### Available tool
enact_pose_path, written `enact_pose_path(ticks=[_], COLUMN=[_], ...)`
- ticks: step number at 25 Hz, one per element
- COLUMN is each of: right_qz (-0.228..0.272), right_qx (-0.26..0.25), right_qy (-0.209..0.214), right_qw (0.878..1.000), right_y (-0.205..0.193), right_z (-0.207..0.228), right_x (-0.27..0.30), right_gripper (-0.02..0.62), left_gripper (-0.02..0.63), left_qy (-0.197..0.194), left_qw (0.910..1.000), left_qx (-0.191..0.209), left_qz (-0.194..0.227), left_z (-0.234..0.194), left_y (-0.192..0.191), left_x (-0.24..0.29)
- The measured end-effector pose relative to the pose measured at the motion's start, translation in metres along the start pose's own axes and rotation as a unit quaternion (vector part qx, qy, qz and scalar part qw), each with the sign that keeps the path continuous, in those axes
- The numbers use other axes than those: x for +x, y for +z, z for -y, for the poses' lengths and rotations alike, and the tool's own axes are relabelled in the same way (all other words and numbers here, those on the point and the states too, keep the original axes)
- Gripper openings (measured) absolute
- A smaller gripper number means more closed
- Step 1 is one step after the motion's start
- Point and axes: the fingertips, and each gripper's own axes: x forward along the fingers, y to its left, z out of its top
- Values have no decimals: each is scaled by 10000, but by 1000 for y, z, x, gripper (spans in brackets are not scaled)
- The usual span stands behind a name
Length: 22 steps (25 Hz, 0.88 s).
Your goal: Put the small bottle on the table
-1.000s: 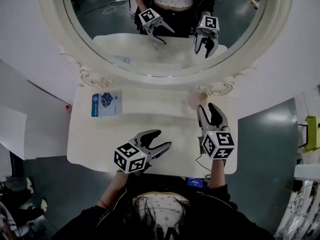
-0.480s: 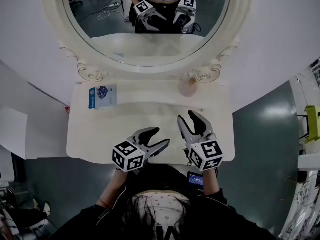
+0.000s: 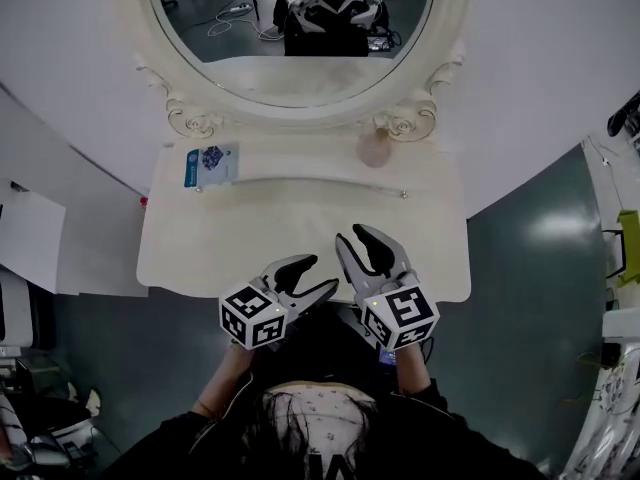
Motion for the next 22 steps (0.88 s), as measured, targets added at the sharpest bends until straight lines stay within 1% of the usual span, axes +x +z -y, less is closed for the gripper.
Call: enact_pose_path(ticks=[3, 6, 11, 17, 22], right_qz=[23, 20, 76, 143, 211], right_qx=[99, 235, 385, 406, 302], right_qy=[96, 161, 278, 483, 584], right_qw=[9999, 9996, 9988, 9979, 9976], right_y=[-7, -14, -17, -12, -8], right_z=[-13, -24, -38, -59, -94], right_x=[-9, -15, -19, -13, -5], right_gripper=[132, 101, 43, 38, 35], left_gripper=[262, 262, 262, 262, 262], left_qy=[56, 107, 135, 191, 271], left_qw=[10000, 9999, 9999, 9997, 9993], left_qx=[3, -18, 41, 118, 220], left_qz=[-49, -133, -99, -8, 166], left_z=[11, 17, 23, 24, 16], left_y=[-13, -22, -21, -17, -15], left_x=[-7, -10, -17, -35, -71])
